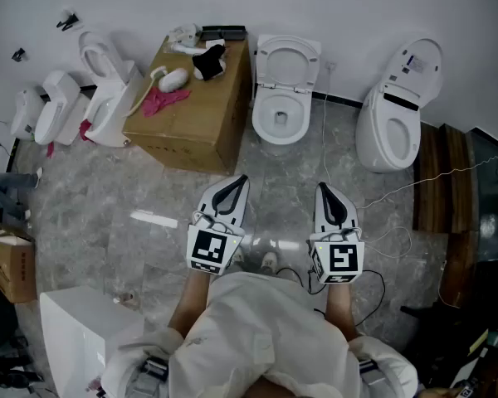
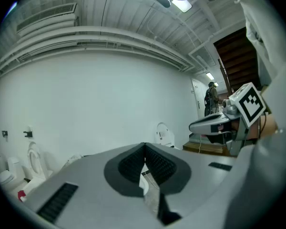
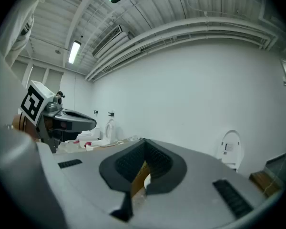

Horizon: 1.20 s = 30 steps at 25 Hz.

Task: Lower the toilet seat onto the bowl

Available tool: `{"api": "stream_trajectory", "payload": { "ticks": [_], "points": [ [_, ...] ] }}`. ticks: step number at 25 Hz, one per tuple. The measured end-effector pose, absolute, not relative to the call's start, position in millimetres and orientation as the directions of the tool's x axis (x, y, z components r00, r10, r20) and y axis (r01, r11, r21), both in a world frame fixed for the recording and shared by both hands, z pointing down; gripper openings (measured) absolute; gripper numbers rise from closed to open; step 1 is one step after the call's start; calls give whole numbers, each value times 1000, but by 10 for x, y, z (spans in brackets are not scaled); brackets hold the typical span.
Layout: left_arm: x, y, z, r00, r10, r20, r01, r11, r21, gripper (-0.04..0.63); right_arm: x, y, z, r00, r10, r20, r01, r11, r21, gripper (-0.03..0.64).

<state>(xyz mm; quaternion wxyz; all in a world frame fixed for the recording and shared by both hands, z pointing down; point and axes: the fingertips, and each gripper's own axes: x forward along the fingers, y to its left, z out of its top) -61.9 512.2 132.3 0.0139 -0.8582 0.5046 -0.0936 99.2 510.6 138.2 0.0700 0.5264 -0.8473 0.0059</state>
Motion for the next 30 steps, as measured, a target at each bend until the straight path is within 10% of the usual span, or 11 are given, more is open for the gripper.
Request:
{"api": "stream_trajectory", "payload": {
  "ticks": [30],
  "points": [
    [-809, 3872, 1447, 523, -842, 133, -837, -537, -103, 14, 725, 3917, 1522, -382, -915, 128, -904, 398, 157, 6]
  ]
}}
